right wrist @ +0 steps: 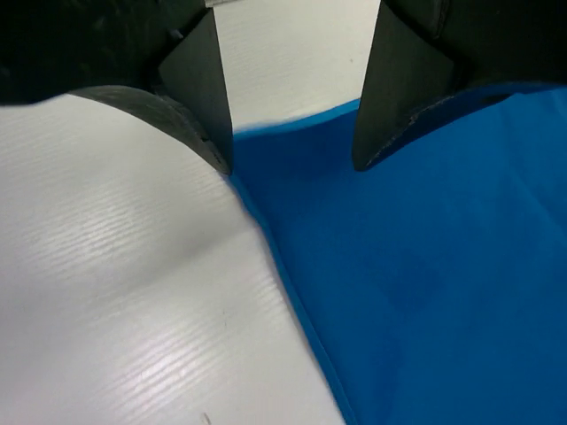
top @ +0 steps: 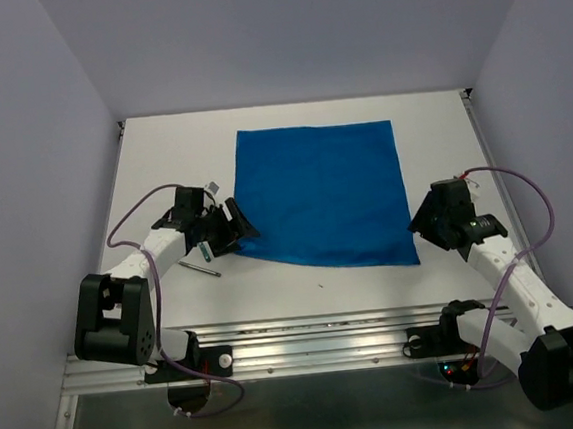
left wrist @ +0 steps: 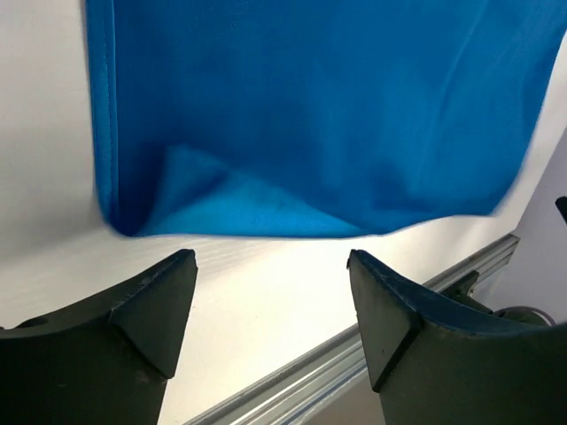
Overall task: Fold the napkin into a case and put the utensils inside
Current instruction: Flatten out the crumpled napkin at the center of the board.
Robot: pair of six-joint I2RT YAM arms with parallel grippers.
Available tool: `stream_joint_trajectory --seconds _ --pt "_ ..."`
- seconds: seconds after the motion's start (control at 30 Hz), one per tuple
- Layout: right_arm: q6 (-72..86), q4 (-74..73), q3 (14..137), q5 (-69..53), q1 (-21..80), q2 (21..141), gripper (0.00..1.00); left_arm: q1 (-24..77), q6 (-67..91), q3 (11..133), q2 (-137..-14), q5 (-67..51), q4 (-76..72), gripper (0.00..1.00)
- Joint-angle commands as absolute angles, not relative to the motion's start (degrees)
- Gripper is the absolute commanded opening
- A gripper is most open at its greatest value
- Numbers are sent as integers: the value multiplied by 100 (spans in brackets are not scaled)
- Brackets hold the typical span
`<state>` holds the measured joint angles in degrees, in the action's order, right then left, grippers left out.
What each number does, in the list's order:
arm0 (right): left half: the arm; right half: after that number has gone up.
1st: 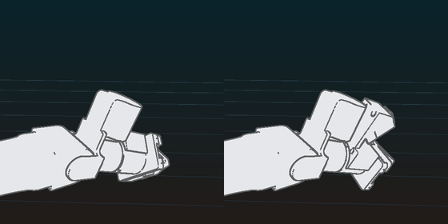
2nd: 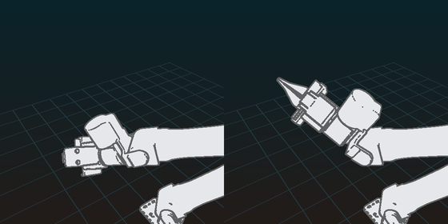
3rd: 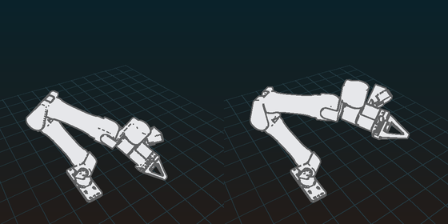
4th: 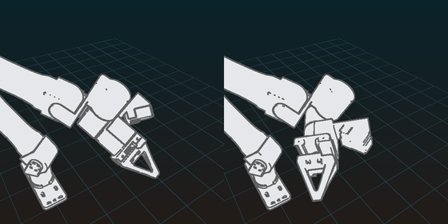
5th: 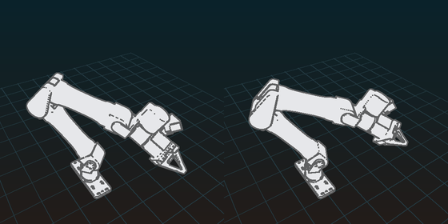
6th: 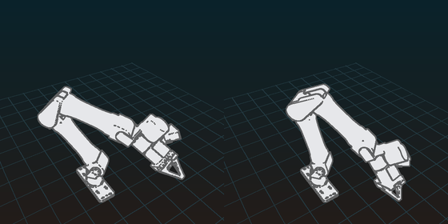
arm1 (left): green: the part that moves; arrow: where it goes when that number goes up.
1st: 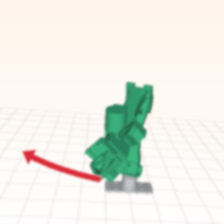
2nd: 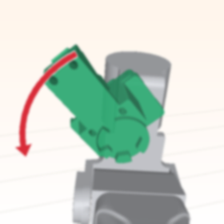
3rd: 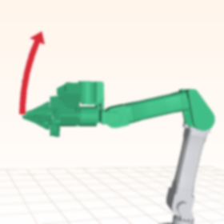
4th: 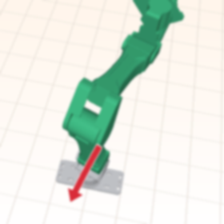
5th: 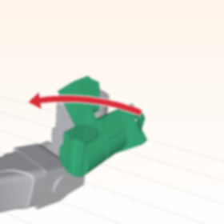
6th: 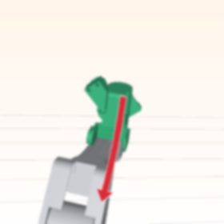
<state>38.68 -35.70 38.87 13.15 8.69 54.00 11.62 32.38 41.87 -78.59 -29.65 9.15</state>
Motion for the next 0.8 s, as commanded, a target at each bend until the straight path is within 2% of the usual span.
stream_joint_trajectory --seconds 0.0,0.13,0.2,0.27,0.37,0.47,0.6,0.67,0.77 --pt "4219 -3691 3929 1257 853 5335 63 1169 3112 4271 -7700 -2647 834 81" --pt "4175 -3753 4139 1283 853 5510 74 1169 3059 4456 -7603 -1796 1474 74" --pt "4140 -3753 4219 1196 853 5633 74 1169 3093 4509 -7559 -1548 1782 65" --pt "4105 -3692 4228 1047 853 5713 74 1186 3207 4465 -7515 -1179 1976 61" --pt "4139 -3543 4105 818 853 5809 73 1222 3383 4403 -7427 -408 2442 60" --pt "4184 -3314 3947 633 853 5845 73 1222 3708 4237 -7348 -62 2593 51" --pt "4157 -3208 3937 510 853 6029 73 1257 3823 4192 -7365 -413 2286 51" --pt "4131 -3182 3955 483 853 6108 73 1336 3893 4332 -7470 -396 2241 56" --pt "4105 -3111 3929 466 853 6161 73 1546 3990 4630 -7646 -264 2250 56"
